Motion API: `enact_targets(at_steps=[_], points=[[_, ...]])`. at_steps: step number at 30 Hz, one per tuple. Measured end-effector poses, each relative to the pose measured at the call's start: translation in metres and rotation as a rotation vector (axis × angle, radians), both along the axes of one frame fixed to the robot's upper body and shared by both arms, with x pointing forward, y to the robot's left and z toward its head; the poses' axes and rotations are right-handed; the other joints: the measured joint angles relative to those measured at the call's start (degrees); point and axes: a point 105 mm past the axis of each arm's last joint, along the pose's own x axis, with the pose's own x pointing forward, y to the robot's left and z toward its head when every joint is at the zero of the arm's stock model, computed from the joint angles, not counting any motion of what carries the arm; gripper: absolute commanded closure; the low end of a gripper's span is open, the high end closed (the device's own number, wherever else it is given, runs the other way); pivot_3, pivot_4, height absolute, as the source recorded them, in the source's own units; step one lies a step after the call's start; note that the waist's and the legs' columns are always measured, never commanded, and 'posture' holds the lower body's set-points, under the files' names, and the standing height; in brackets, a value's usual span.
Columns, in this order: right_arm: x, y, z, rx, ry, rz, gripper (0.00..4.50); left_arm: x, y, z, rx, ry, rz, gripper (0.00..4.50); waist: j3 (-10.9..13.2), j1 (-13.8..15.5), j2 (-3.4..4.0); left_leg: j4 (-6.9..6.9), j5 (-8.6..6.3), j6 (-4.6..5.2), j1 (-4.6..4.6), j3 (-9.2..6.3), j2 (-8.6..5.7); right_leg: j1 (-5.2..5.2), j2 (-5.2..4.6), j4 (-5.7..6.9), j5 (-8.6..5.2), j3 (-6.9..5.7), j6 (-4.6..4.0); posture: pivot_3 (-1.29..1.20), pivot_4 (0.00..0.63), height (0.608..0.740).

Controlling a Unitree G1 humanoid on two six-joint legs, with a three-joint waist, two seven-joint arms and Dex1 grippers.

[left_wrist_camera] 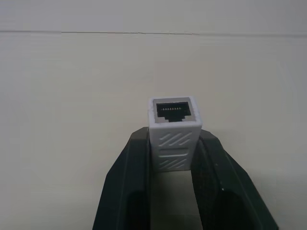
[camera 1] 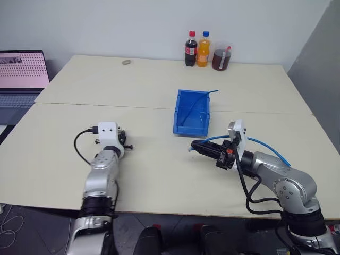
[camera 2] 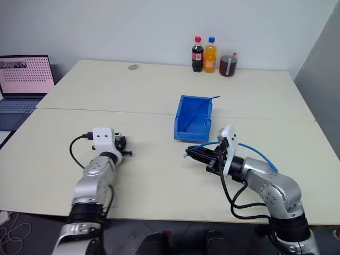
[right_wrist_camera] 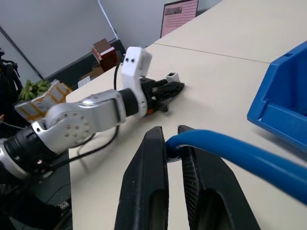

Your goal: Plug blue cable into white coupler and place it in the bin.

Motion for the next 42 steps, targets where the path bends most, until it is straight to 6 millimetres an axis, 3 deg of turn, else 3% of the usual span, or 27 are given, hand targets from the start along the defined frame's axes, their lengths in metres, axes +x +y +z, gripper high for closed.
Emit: enact_targets(at_steps=[4, 9, 13, 16, 21, 30, 42], points=[[-0.005, -0.007, -0.003, -0.068, -0.036, -0.005, 4.38, -0.008, -0.036, 0.019, 0.054, 0.004, -0.425, 3.69, 0.0, 0.8, -0.09, 0.06, 0.00, 0.00, -0.02, 0.04, -0.09, 0.04, -0.12, -0.09, 0.00, -0.01, 0.04, 0.00, 0.150, 0.740], [-0.017, -0.013, -0.013, -0.157, -0.052, 0.023, 4.38, -0.044, -0.106, 0.024, 0.178, 0.050, -1.043, 3.69, 0.0, 0.4, -0.08, 0.00, 0.00, 0.01, -0.01, 0.11, -0.05, 0.01, -0.10, -0.12, -0.02, 0.05, -0.03, 0.00, 0.150, 0.740], [-0.018, -0.017, -0.017, -0.196, -0.076, 0.022, 4.38, -0.069, -0.131, 0.013, 0.207, 0.126, -1.356, 3.69, 0.1, 0.0, -0.04, 0.01, -0.01, 0.02, -0.01, 0.04, 0.06, -0.01, 0.05, -0.06, -0.07, 0.03, -0.04, 0.00, 0.150, 0.740], [-0.021, -0.017, -0.020, -0.200, -0.076, 0.027, 4.38, -0.076, -0.137, 0.007, 0.245, 0.166, -1.490, 3.69, 0.1, 0.0, -0.04, 0.02, 0.00, 0.03, -0.01, 0.03, 0.05, -0.01, 0.05, -0.05, -0.10, 0.04, -0.03, 0.00, 0.150, 0.740], [-0.024, -0.014, -0.016, -0.211, -0.109, 0.029, 4.38, -0.083, -0.139, -0.015, 0.276, 0.234, -1.573, 3.69, 0.1, 0.2, -0.07, 0.05, -0.01, 0.03, -0.04, 0.02, 0.03, -0.01, 0.03, -0.07, -0.09, 0.03, -0.04, 0.00, 0.150, 0.740], [-0.020, 0.008, -0.021, -0.288, -0.195, 0.087, 4.39, -0.076, -0.145, -0.015, 0.375, 0.197, -1.618, 3.69, 0.1, 0.4, -0.07, 0.15, 0.01, 0.06, 0.02, 0.02, 0.02, 0.04, 0.02, -0.04, -0.10, 0.05, 0.09, 0.00, 0.150, 0.740], [-0.009, 0.038, -0.045, -0.418, -0.230, 0.171, 4.39, -0.078, -0.147, -0.015, 0.374, 0.207, -1.619, 3.69, 0.0, 0.5, -0.07, 0.16, 0.02, 0.06, 0.01, 0.03, 0.01, 0.05, 0.01, -0.03, -0.05, 0.04, 0.02, 0.00, 0.150, 0.740]])
